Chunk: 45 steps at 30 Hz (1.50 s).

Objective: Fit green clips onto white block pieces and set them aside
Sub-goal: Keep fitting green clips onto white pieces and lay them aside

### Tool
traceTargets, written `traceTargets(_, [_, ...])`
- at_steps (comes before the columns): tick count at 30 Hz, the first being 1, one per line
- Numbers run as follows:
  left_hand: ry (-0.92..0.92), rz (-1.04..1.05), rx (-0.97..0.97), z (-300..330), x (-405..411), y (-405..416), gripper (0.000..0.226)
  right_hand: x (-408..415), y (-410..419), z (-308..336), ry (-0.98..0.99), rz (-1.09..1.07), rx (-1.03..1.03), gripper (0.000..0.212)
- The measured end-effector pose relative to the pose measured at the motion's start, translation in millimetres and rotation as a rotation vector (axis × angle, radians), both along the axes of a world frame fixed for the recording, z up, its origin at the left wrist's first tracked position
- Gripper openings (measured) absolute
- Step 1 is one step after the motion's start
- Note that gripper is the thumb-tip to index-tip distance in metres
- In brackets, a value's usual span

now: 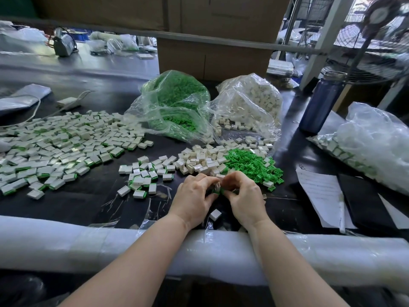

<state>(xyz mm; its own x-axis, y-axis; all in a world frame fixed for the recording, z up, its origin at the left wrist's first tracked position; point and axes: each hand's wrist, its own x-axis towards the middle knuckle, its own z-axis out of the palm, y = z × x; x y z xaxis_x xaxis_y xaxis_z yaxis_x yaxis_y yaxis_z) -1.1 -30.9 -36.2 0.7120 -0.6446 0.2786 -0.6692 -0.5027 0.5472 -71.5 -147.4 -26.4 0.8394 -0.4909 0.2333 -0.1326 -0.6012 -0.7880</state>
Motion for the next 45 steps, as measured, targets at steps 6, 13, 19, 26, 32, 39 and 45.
traceTargets(6, [0.053,0.083,-0.115,1,1,0,0.016,0,2,1,0.020,0.031,-0.030,0.022])
traceTargets(13, [0.091,0.115,-0.145,0,2,0,0.008,0,3,-1,0.026,-0.093,-0.074,0.005])
traceTargets(19, [0.155,0.139,-0.185,2,3,2,0.011,1,-1,-2,0.064,-0.107,-0.105,0.011])
traceTargets(26, [0.329,0.228,-0.373,6,4,8,0.013,3,4,-4,0.094,0.076,-0.326,0.017])
traceTargets(32, [0.393,0.135,-0.384,9,1,7,0.008,3,1,-5,0.044,0.024,-0.259,0.003])
traceTargets(39, [0.475,0.026,-0.392,10,-2,8,0.014,0,-2,-2,-0.119,-0.002,0.108,0.019])
traceTargets(45, [0.478,0.030,-0.409,8,0,9,0.021,1,-2,-2,-0.046,0.013,0.210,0.028])
